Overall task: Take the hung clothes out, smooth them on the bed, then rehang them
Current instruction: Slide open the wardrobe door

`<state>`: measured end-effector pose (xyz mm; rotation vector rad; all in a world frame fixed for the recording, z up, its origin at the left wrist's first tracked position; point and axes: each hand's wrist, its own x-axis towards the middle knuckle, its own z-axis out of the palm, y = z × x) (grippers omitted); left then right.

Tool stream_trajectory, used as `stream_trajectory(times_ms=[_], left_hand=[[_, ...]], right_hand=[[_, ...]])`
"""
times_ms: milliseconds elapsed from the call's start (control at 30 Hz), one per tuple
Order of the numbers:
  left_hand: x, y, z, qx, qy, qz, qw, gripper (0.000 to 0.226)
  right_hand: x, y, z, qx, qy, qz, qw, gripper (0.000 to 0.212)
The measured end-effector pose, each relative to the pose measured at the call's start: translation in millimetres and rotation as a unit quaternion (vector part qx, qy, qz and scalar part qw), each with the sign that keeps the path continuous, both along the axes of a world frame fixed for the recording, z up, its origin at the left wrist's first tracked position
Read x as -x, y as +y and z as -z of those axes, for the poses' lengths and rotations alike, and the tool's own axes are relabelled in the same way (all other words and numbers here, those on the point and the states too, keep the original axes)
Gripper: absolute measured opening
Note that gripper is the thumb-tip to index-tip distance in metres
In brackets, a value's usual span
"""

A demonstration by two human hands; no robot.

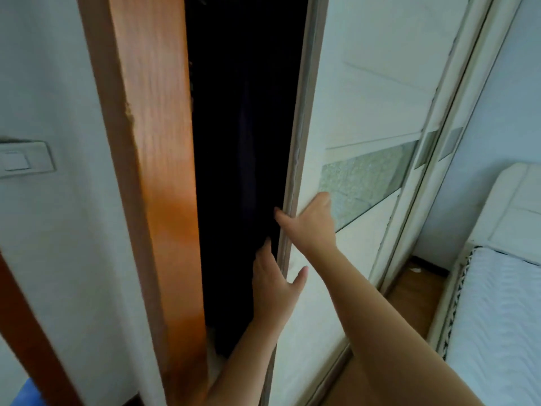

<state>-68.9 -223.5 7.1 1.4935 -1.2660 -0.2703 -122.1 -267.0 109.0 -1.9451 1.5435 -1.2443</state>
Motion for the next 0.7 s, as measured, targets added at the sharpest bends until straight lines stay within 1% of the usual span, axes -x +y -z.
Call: stream_trajectory(times_ms=[67,133,200,300,367,433,467,567,600,667,700], left_hand=[[3.5,-27.7,-4.5,-0.023,0.078,0.024,0.996,0.086],[8.1,-49.4,-5.1,-0.030,0.140,0.019,0.989,0.082],[16.0,-68.2,-3.3,-0.019,0.170,0.032,0.985,0.076],[31.4,-95.7,-4.0,-0.014,0.185,0.057,0.981,0.064],[44.4,-116.4,-7.0,-0.023,0.184,0.064,0.981,0.054],[58.2,-139.3,-8.1,-0.035,0.170,0.069,0.982,0.055],[65.6,-149.4,-10.4,-0.038,0.162,0.067,0.984,0.060],[86.4,-182.3,-11.6,-0.040,0.122,0.055,0.990,0.087],[93.5,-193.0,-12.0,-0.047,0.102,0.056,0.992,0.084],[106.0,-214.5,-12.1,-0.065,0.055,0.048,0.995,0.064],[112.0,-225.8,-11.7,-0.072,0.029,0.043,0.996,0.059]], right_hand=[[0.2,-9.3,2.1,0.009,0.013,-0.001,1.000,0.063],[6.0,-19.2,4.6,0.011,0.030,-0.004,0.999,0.063],[15.5,-32.9,3.8,0.007,0.038,-0.005,0.999,0.061],[32.6,-59.3,1.6,0.004,0.028,-0.009,1.000,0.057],[46.8,-80.4,0.7,-0.001,0.023,-0.008,1.000,0.057],[61.1,-102.5,-0.7,-0.008,0.016,-0.007,1.000,0.056],[68.4,-113.9,-1.5,-0.011,0.015,-0.007,1.000,0.057],[89.8,-148.3,-2.5,-0.019,0.013,-0.005,1.000,0.058],[97.1,-159.7,-2.7,-0.021,0.013,-0.004,1.000,0.058],[111.4,-183.0,-2.7,-0.025,0.018,-0.001,1.000,0.058],[118.5,-194.7,-2.7,-0.027,0.023,0.000,0.999,0.057]])
